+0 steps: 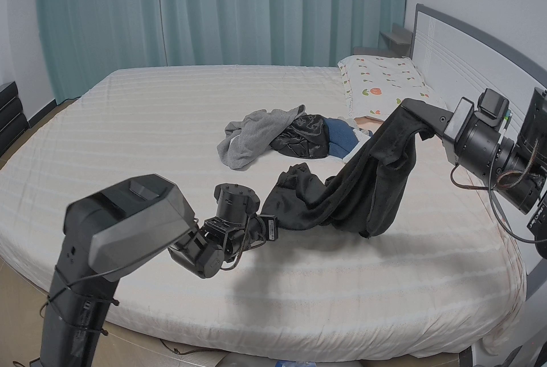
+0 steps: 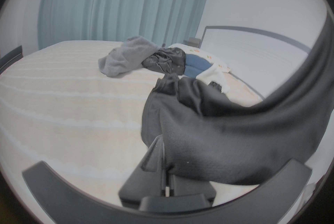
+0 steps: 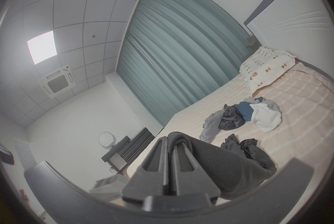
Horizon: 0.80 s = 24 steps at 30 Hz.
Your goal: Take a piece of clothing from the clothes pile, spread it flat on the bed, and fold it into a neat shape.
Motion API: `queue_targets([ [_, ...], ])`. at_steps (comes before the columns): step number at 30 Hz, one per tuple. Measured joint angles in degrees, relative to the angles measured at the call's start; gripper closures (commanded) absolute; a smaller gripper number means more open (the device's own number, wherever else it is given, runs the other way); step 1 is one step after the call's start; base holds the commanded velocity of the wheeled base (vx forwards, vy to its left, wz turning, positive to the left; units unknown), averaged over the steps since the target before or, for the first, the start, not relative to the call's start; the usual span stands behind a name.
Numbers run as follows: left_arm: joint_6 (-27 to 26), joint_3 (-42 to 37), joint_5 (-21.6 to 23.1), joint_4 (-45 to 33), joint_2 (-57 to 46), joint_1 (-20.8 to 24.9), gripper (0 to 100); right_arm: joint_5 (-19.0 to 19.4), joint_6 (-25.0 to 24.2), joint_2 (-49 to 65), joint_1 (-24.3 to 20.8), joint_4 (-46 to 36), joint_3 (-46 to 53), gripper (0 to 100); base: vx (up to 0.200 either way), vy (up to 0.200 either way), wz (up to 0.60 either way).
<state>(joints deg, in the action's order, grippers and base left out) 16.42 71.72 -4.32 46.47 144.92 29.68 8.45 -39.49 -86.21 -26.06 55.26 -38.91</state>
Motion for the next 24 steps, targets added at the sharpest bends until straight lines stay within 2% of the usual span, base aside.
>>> queue_targets([
  [9, 6.7, -10.7, -0.9, -8.1, -19.7, -0.7, 100, -0.1, 0.0, -8.0, 2.8, 1.1, -4.6, 100, 0.000, 0.000, 0.00],
  [18, 12.0, -12.2, -2.2, -15.1, -37.3, -3.1, 100, -1.6, 0.1, -13.5, 6.0, 1.3, -21.0, 100, 0.000, 0.000, 0.00],
  [24, 13.7, -14.6, -2.1, -15.9, -44.4, -4.1, 100, -1.8, 0.2, -14.4, 7.0, 1.6, -22.3, 100, 0.000, 0.000, 0.00],
])
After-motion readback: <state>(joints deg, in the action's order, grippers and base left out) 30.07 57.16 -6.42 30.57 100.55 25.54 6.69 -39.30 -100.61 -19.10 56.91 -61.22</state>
